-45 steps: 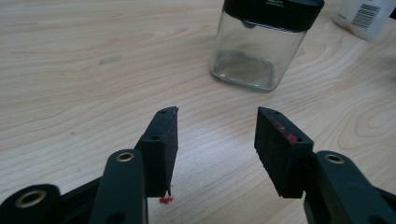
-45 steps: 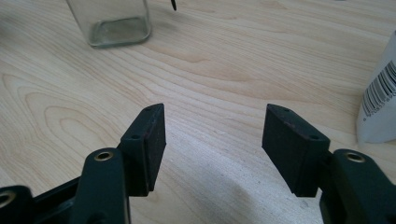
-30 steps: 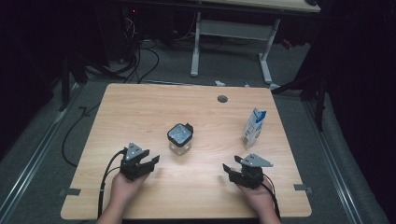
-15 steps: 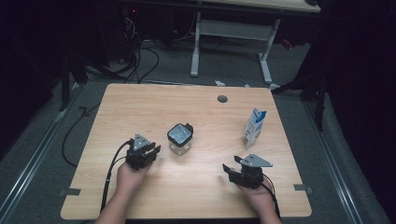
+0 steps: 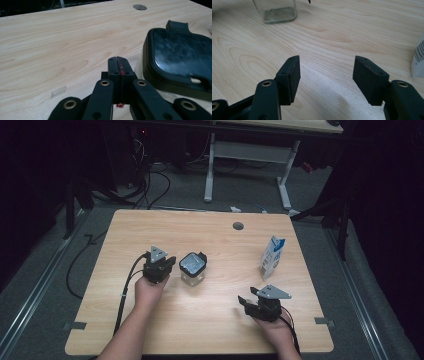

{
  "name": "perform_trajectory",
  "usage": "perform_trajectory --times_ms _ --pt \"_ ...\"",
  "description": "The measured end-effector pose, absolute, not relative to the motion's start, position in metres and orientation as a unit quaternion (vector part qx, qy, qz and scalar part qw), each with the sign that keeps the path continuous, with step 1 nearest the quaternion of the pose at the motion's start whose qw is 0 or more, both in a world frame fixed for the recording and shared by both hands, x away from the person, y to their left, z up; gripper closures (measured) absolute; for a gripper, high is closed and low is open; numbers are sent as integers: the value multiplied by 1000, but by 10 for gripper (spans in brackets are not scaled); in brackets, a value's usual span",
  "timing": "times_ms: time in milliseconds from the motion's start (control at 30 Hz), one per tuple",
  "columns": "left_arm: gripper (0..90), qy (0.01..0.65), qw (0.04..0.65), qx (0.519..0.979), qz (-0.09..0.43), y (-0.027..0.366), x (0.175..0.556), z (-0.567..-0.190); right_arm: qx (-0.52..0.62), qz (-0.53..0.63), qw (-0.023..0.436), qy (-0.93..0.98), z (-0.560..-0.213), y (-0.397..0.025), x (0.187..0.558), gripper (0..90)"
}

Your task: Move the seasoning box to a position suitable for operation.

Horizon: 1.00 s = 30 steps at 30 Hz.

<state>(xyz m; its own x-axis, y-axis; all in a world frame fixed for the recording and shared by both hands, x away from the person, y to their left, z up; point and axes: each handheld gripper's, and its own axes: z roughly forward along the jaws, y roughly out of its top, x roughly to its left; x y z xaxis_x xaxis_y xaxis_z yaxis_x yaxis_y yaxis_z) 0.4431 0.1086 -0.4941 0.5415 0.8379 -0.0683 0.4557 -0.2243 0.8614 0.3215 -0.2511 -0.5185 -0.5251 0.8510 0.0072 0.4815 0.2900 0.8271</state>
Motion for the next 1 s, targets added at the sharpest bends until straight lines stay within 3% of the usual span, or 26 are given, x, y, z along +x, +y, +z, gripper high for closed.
perform_trajectory --times_ms 1000 --pt "900 403 479 758 183 107 434 -510 429 403 224 776 -521 -248 322 388"
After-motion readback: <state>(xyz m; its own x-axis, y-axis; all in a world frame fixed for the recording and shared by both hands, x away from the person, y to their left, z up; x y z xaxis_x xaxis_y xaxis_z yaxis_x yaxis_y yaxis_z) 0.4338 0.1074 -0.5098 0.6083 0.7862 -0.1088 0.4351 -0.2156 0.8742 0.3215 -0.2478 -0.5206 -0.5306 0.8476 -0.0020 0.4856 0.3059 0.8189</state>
